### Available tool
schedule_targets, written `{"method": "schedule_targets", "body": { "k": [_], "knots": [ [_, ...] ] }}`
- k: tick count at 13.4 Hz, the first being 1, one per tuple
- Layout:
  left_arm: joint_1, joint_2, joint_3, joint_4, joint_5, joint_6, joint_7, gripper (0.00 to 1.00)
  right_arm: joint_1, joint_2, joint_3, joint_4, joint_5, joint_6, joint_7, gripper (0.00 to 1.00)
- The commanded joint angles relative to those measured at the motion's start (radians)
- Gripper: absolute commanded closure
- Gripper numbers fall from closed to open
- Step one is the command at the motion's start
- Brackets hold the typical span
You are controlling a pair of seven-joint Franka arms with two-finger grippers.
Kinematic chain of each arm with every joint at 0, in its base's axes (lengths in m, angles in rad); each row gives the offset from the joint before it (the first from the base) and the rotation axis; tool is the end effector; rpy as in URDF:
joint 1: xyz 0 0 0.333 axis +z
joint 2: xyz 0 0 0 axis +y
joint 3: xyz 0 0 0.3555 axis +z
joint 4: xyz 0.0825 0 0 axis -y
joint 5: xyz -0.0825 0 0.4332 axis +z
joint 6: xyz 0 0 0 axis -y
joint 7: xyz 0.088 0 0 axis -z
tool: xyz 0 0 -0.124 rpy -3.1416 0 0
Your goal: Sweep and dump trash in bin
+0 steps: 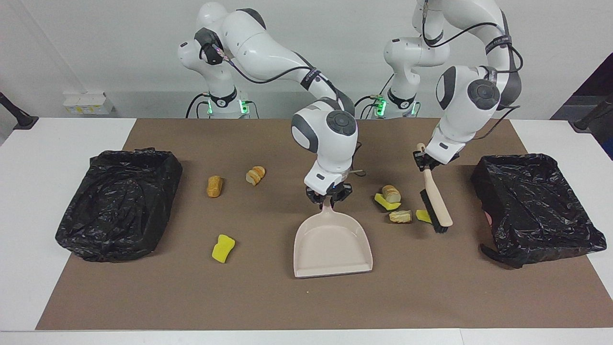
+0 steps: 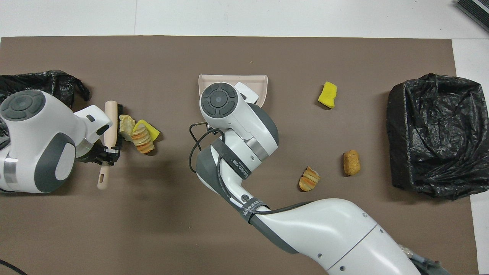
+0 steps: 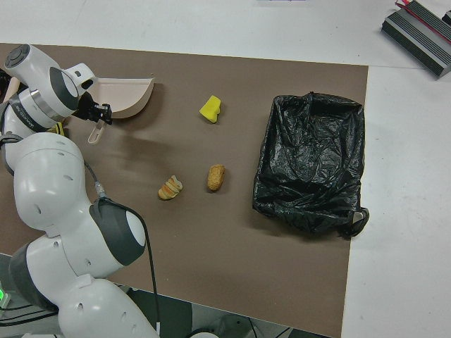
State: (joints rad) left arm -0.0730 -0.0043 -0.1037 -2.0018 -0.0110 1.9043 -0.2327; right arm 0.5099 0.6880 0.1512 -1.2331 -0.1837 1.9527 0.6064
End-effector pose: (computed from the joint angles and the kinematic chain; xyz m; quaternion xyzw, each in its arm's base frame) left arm 0.5763 -0.1039 0.4530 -0.9985 -0.0300 0.0466 0.0047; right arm 0.6722 0.4644 0.3672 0.9982 0.0420 0.0383 0.0194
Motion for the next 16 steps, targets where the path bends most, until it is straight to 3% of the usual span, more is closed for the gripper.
{"method": "schedule_targets", "body": {
  "k": [1, 3, 8, 11, 14, 16],
  "knots": [
    [0.044, -0.006, 0.007, 0.011, -0.017, -0.002, -0.036, 1.00, -0.021, -0.062, 0.011, -0.052, -0.010, 0.025, -0.055, 1.00],
    [0.059, -0.006, 0.004, 0.005, -0.027, 0.013, -0.019, 1.00, -0.033, -0.088, 0.011, -0.075, -0.010, 0.020, -0.175, 1.00],
    [0.027, 0.001, -0.001, -0.046, -0.228, 0.047, 0.153, 1.00, -0.082, -0.104, 0.011, -0.086, -0.010, 0.019, -0.569, 1.00],
    [0.035, 0.000, -0.005, 0.000, -0.283, -0.075, 0.224, 1.00, -0.096, -0.119, 0.011, -0.121, -0.011, 0.022, -0.799, 1.00],
    [0.024, -0.034, -0.004, -0.049, -0.303, -0.146, 0.314, 1.00, -0.108, -0.139, 0.011, -0.170, -0.025, 0.026, -0.997, 1.00],
    [0.036, -0.026, -0.005, 0.007, -0.319, -0.240, 0.340, 1.00, -0.110, -0.140, 0.010, -0.172, -0.033, 0.026, -1.110, 1.00]
  ]
}}
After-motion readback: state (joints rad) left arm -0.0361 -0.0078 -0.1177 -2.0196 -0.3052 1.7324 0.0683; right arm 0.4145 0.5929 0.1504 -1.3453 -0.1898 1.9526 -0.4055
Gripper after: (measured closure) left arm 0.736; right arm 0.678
